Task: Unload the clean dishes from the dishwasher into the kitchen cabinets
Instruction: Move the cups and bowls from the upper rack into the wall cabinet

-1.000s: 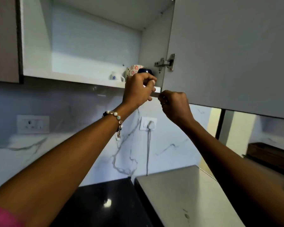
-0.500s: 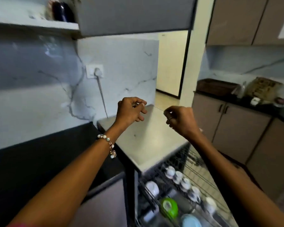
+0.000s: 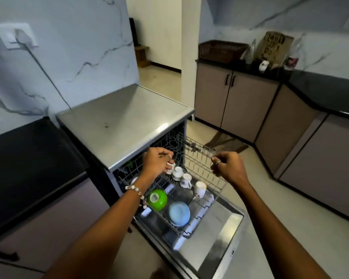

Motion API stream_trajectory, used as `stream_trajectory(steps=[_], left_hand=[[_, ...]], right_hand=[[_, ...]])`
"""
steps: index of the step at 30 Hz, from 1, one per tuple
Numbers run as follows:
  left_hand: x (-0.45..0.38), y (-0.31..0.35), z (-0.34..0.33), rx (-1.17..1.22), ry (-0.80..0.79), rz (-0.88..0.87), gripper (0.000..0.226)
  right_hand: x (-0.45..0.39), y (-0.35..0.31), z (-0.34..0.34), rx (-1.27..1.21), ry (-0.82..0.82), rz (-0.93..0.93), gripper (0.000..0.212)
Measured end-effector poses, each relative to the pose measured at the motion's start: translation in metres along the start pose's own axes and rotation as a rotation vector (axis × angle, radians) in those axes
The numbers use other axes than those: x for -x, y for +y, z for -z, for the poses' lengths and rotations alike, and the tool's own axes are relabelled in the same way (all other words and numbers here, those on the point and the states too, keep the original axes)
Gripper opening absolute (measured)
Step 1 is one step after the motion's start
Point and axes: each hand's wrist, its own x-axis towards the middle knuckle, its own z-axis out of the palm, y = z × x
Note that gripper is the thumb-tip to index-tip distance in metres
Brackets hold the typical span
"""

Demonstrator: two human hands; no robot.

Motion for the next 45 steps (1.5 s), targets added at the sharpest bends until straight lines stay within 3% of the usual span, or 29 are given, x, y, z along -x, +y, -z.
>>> stream_trajectory(steps=[4,13,20,25,31,39,45], left_hand=[[-0.017,-0.035,-0.037,-0.194,0.000,0.050,0.012],[-0.098,-0.116,-0.107,-0.636,-0.201,0.157,0.029],[-0.191,-0.191,-0.164,-0.960,-0.387,0.066,0.021],[-0.224,-0.225,-0.200,-0.994,-0.453,0.067,0.052],[-0.237,-0.249,-0.228,-1.287,-0.560,0.039,0.079],[-0.245,-0.253,-0.224,-1.173,-0.490,-0.001,0.066],[-0.231,-0.224,-0.202,-0.780,-0.290,0.059,0.066]], right_hand=[[-0.009,0.054,-0.014,0.045,-0.059,-0.116,0.015],[-0.061,0.150,-0.084,0.139,-0.223,-0.330,0.010],[-0.116,0.207,-0.162,0.148,-0.327,-0.465,0.044],[-0.145,0.235,-0.199,0.221,-0.327,-0.501,0.058],[-0.148,0.260,-0.230,0.259,-0.323,-0.498,0.066],[-0.149,0.265,-0.234,0.349,-0.359,-0.394,0.071],[-0.145,0.240,-0.200,0.289,-0.278,-0.387,0.067]])
